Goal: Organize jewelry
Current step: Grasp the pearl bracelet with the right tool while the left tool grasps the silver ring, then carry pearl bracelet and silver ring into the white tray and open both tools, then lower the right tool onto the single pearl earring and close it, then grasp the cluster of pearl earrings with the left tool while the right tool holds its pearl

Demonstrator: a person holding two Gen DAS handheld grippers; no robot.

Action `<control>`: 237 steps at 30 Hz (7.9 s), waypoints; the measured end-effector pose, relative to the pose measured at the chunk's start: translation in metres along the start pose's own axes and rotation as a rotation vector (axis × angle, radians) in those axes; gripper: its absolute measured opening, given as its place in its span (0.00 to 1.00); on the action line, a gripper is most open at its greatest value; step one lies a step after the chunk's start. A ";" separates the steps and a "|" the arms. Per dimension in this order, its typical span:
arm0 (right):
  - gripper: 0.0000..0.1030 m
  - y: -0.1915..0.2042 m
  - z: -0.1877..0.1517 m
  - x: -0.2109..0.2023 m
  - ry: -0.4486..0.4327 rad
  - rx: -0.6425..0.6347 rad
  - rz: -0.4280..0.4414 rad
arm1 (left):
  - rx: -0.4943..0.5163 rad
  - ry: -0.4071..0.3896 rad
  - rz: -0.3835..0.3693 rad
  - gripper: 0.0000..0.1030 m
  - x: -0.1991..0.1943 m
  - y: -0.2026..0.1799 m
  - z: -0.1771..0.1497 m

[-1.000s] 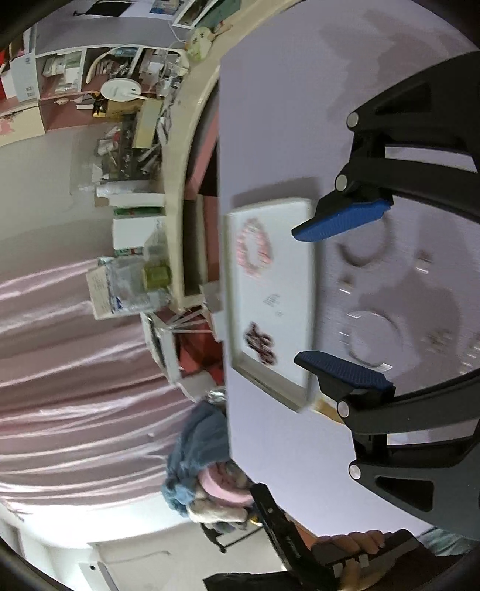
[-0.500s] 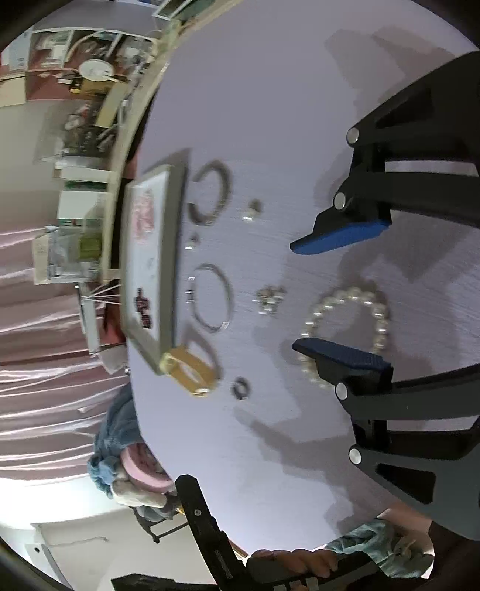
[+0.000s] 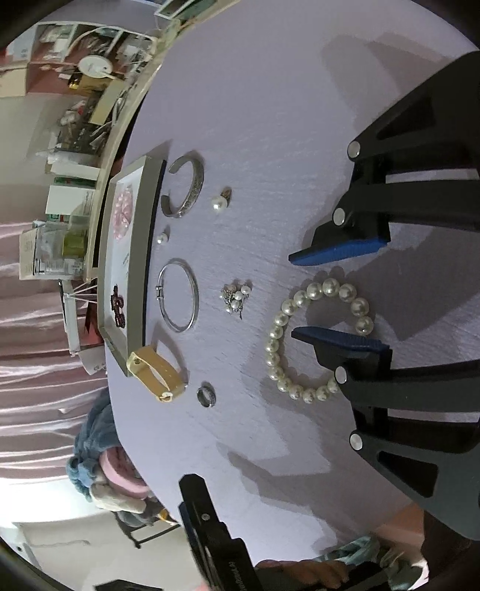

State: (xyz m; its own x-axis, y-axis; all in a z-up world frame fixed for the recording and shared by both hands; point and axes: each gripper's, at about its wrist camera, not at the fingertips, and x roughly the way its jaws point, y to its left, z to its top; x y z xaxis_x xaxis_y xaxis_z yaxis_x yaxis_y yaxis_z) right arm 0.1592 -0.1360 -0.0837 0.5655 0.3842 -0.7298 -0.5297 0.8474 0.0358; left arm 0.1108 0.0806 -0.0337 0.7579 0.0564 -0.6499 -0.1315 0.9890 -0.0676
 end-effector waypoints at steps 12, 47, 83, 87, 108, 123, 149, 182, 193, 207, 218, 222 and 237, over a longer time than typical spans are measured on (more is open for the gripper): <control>0.09 0.005 0.000 -0.001 0.001 -0.028 -0.007 | 0.023 0.039 -0.012 0.85 0.013 -0.011 0.000; 0.10 -0.067 0.032 -0.055 -0.161 0.204 0.025 | 0.039 0.193 0.062 0.22 0.081 -0.056 0.019; 0.10 -0.077 0.089 -0.095 -0.331 0.163 -0.041 | 0.017 -0.016 -0.033 0.21 -0.010 -0.024 0.084; 0.10 -0.080 0.108 -0.095 -0.350 0.149 -0.069 | 0.022 -0.041 -0.027 0.21 -0.011 -0.020 0.101; 0.09 -0.091 0.206 0.048 -0.170 0.183 0.004 | -0.005 -0.020 -0.114 0.21 0.070 -0.010 0.200; 0.34 -0.113 0.213 0.091 -0.104 0.232 0.034 | -0.004 0.038 -0.116 0.21 0.133 -0.012 0.214; 0.37 -0.156 0.189 0.083 -0.091 0.252 0.000 | 0.047 0.168 -0.155 0.23 0.227 -0.066 0.214; 0.37 -0.088 0.097 -0.004 -0.127 0.202 -0.001 | 0.019 -0.078 0.049 0.84 0.025 0.022 0.100; 0.37 -0.074 0.057 0.020 -0.012 0.171 -0.040 | 0.013 -0.057 0.025 0.87 0.017 0.011 0.061; 0.37 -0.064 0.053 0.043 0.060 0.121 -0.094 | 0.019 -0.035 0.017 0.87 0.017 0.007 0.043; 0.17 -0.060 0.059 0.049 0.064 0.104 -0.107 | 0.025 -0.026 0.004 0.87 0.017 0.000 0.040; 0.16 -0.061 0.059 0.048 0.064 0.107 -0.105 | 0.030 -0.021 -0.007 0.87 0.017 -0.007 0.039; 0.16 -0.103 0.055 -0.001 -0.036 0.227 -0.108 | 0.114 0.055 -0.128 0.79 0.040 -0.082 0.026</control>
State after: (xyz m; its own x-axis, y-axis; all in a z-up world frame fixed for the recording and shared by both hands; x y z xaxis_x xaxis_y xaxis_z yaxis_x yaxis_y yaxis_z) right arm 0.2481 -0.2033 -0.0491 0.6352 0.2959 -0.7134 -0.3112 0.9435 0.1142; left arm 0.1688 0.0052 -0.0349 0.7276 -0.0750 -0.6819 0.0392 0.9969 -0.0678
